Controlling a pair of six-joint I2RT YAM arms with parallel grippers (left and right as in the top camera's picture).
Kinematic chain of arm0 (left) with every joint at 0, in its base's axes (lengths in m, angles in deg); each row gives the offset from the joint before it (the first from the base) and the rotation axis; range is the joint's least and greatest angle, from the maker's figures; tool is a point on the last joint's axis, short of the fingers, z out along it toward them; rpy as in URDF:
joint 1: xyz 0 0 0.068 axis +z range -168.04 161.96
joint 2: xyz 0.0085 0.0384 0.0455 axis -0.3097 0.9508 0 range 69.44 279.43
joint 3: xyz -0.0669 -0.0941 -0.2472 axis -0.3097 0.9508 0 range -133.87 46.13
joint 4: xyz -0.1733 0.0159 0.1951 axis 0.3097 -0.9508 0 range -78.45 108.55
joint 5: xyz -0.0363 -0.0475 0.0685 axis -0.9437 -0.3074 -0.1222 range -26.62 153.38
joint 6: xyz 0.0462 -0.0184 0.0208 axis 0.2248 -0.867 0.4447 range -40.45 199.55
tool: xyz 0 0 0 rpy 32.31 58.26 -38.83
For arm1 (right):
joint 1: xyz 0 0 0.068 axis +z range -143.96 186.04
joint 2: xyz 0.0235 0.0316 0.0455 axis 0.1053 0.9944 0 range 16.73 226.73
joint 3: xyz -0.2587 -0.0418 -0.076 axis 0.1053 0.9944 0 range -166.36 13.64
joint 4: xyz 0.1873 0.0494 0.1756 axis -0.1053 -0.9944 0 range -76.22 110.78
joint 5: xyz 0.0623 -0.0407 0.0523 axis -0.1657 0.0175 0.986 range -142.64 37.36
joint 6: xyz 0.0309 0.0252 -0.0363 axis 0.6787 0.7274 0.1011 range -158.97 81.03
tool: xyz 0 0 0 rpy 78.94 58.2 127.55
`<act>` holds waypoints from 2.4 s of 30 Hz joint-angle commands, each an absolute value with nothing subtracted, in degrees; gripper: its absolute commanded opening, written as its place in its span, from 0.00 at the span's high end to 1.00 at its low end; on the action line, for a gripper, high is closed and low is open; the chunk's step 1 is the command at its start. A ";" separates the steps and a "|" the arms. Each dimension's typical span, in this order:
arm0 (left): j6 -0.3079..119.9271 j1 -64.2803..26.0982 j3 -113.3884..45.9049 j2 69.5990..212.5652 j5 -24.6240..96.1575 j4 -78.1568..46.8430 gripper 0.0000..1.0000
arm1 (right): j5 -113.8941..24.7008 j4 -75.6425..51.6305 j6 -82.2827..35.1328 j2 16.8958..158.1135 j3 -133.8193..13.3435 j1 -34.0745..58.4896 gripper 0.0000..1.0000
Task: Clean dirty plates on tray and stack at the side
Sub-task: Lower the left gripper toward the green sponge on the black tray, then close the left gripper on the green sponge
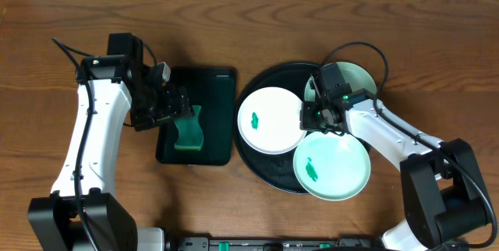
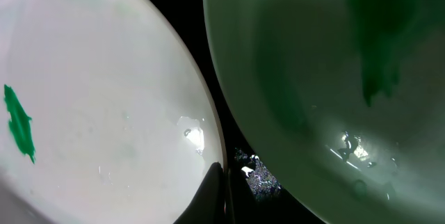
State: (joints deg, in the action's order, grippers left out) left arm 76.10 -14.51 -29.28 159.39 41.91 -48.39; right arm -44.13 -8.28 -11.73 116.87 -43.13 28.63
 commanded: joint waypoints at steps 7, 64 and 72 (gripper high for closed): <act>75.86 -14.62 -29.06 159.56 42.24 -48.39 0.16 | -44.65 -8.13 -11.14 117.18 -42.76 29.40 0.99; 71.30 -14.58 -22.22 159.56 41.89 -41.59 0.05 | -44.65 -8.10 -11.14 117.18 -42.76 29.40 0.98; 71.32 -18.03 -21.83 159.67 42.76 -38.95 0.24 | -44.63 -8.08 -11.14 117.18 -42.76 29.40 0.98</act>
